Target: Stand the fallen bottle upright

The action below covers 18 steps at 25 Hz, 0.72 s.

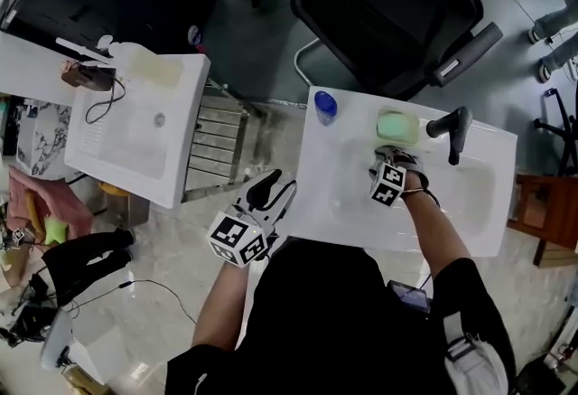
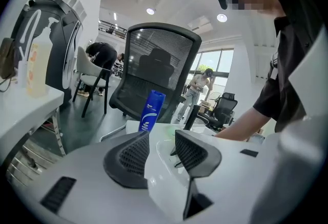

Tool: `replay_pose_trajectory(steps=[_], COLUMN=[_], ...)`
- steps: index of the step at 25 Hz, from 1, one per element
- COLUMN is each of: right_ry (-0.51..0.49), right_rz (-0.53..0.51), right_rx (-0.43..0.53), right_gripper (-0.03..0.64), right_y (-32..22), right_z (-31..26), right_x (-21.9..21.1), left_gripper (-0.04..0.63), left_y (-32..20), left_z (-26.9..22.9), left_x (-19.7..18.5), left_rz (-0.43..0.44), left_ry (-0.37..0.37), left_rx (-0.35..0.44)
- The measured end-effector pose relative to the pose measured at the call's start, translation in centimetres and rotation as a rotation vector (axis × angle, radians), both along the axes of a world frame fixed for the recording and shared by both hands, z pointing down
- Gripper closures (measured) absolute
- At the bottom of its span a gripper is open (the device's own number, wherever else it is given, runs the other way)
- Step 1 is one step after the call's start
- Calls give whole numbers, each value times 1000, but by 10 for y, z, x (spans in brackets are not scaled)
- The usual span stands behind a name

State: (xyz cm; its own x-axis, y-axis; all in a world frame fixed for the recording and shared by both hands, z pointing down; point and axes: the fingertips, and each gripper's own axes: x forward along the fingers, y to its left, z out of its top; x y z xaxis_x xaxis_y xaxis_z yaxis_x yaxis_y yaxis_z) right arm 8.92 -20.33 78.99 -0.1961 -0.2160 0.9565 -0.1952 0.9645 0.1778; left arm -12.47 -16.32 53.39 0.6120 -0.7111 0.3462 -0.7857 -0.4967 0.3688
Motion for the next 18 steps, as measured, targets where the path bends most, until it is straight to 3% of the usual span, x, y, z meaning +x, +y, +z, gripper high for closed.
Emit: replay_pose_trajectory(steps=[7, 13, 18], right_ry=[-16, -23, -228], right_rz=[33, 21, 133], right_rx=[-89, -12, 63], right_gripper=[430, 440, 442], right_y=[7, 8, 8], right_z=[5, 1, -36], right_x=[1, -1, -18], left_gripper=[425, 428, 430], left_y=[-1, 2, 1], left_z=[7, 8, 4], left_x=[-5, -3, -2], left_rz=[-17, -27, -24], left_ry=[5, 20, 28], left_rx=[-18, -23, -12])
